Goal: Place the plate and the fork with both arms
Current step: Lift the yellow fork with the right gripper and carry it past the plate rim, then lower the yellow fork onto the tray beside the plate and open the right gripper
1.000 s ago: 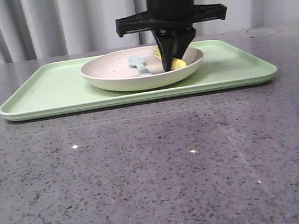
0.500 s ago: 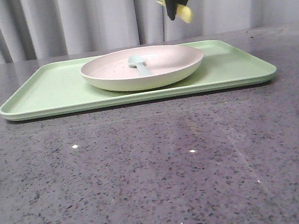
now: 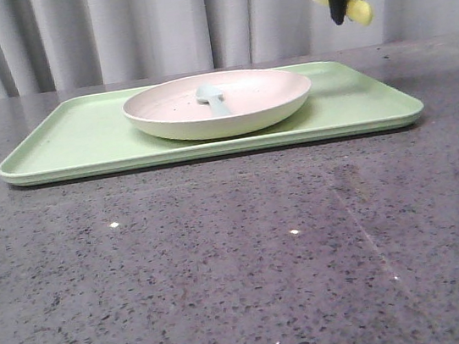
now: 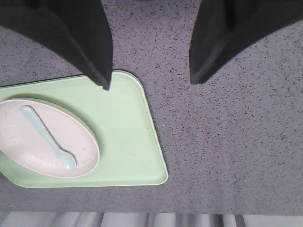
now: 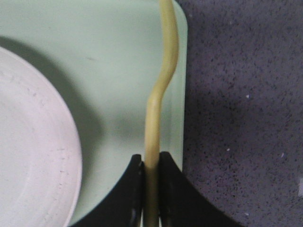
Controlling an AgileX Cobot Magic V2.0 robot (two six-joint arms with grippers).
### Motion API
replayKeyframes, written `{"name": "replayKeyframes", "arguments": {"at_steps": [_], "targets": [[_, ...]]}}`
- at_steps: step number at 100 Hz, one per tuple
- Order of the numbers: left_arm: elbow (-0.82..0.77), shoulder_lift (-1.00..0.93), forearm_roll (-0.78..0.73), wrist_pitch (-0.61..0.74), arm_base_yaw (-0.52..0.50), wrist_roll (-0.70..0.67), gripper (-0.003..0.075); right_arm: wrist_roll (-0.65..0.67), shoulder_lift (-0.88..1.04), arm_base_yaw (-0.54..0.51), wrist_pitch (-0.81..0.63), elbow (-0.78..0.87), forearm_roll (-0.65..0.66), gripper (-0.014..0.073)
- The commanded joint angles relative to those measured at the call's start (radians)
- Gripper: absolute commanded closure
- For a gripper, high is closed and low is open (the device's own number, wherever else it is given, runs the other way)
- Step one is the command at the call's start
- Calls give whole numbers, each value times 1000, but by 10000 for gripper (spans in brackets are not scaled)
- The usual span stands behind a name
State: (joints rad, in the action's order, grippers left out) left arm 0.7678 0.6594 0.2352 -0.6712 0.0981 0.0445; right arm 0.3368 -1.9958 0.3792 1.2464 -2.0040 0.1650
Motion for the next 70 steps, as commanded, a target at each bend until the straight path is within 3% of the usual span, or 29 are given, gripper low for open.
{"name": "replayKeyframes", "arguments": {"at_steps": [1, 42, 61, 70], "targets": [[25, 0, 18, 69, -2, -5, 356, 2, 67, -5, 76, 19, -12, 662], [25, 0, 18, 69, -2, -5, 356, -12, 66, -5, -22, 125, -56, 637], [25, 0, 18, 69, -2, -5, 356, -13, 66, -5, -29, 125, -69, 386], [25, 0, 18, 69, -2, -5, 356, -13, 66, -5, -29, 125, -69, 307]]}}
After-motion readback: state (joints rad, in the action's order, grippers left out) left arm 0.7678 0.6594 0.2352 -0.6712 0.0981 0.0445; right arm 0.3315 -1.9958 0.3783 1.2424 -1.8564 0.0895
